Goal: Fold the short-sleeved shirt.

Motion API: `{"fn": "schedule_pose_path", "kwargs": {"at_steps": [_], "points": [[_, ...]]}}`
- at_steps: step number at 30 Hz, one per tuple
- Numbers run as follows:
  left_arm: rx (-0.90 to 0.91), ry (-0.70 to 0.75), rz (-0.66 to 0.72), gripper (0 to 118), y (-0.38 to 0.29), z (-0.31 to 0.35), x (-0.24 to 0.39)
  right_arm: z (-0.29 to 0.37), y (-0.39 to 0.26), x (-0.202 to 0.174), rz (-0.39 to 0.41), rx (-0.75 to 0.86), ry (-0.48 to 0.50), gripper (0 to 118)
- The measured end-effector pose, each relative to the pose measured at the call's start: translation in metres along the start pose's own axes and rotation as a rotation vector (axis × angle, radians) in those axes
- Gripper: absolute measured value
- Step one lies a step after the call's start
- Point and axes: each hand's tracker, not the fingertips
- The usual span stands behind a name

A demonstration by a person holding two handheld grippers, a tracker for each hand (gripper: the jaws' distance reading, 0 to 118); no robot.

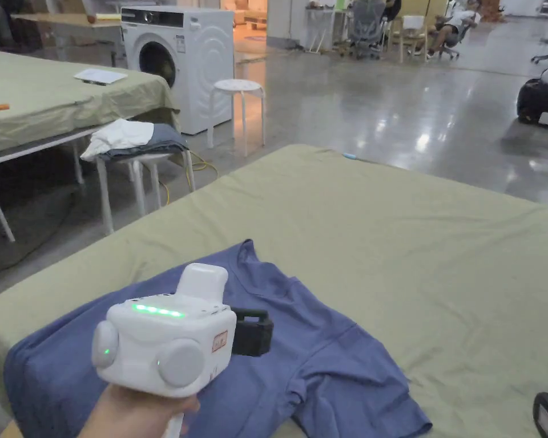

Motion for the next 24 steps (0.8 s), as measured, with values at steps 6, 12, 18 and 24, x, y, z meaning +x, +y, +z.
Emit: {"fn": "schedule_pose_path", "kwargs": {"at_steps": [6, 12, 18, 24], "points": [[-0.141, 0.097, 0.003, 112, 0.01, -0.094, -0.008, -0.028, -0.021, 0.01, -0.001, -0.092, -0.016, 0], [-0.23, 0.092, 0.031, 69, 0.009, -0.13, -0.008, -0.035, -0.027, 0.009, 0.003, -0.116, -0.004, 1], [-0.163, 0.112, -0.036, 0, 0.001, -0.116, 0.012, -0.03, -0.028, 0.009, -0.041, -0.13, -0.003, 1], [-0.017, 0.03, 0.068, 0, 0.033, -0.055, 0.019, -0.003, -0.017, 0.011, -0.046, -0.107, -0.012, 1]]}}
